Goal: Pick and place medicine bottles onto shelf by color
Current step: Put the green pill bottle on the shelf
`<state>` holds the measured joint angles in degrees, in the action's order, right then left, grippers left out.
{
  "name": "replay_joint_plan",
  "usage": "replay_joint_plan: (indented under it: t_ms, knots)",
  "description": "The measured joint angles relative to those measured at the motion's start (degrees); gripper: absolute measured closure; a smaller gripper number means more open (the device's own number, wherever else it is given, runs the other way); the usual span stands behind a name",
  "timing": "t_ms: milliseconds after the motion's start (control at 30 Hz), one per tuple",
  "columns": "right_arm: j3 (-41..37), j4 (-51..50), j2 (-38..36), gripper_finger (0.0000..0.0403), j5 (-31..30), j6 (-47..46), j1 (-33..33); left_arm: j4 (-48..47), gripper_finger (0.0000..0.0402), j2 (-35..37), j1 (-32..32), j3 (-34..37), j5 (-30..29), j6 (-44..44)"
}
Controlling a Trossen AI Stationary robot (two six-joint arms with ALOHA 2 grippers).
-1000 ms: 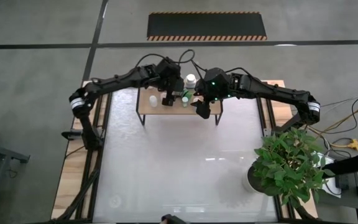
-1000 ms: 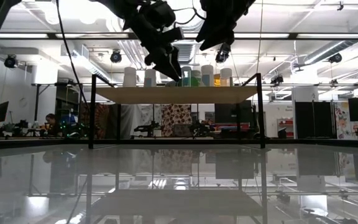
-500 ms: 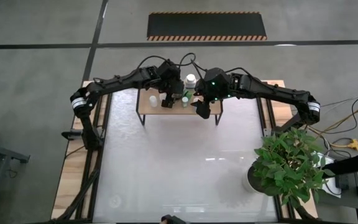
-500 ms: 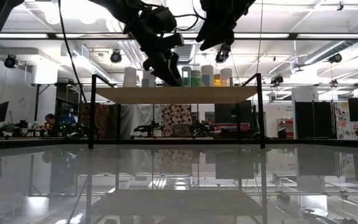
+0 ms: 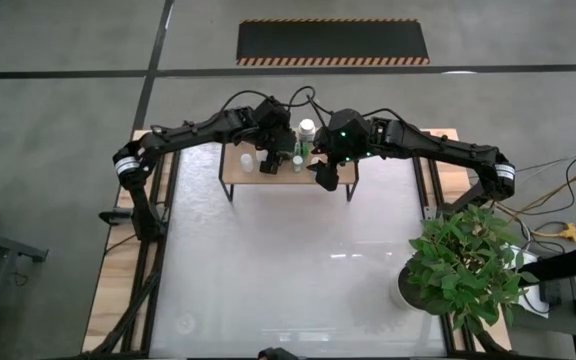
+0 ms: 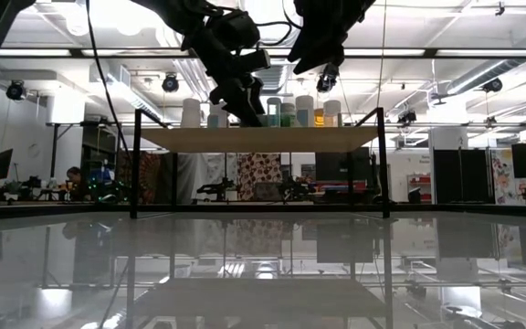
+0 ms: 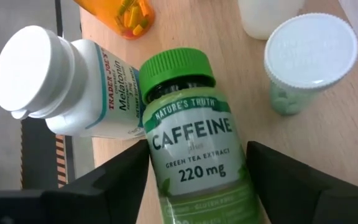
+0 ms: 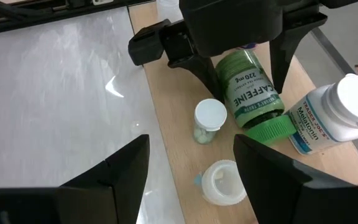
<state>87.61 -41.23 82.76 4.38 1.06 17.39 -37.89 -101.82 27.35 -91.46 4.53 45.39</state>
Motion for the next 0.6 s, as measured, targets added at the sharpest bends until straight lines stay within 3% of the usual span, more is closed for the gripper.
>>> replay_joint_plan:
  t_ms: [333,600]
  knots:
    - [0.0,0.0,0.0,0.0179,0.0,0.0,0.0,-0.3,0.0187,0.4,0.0,-0.3,-0.5,0.0]
    - [0.0,1.9,0.0,0.0179,0.0,0.2,0.0,0.3,0.0189,7.1,0.0,-0.7,-0.7,0.0]
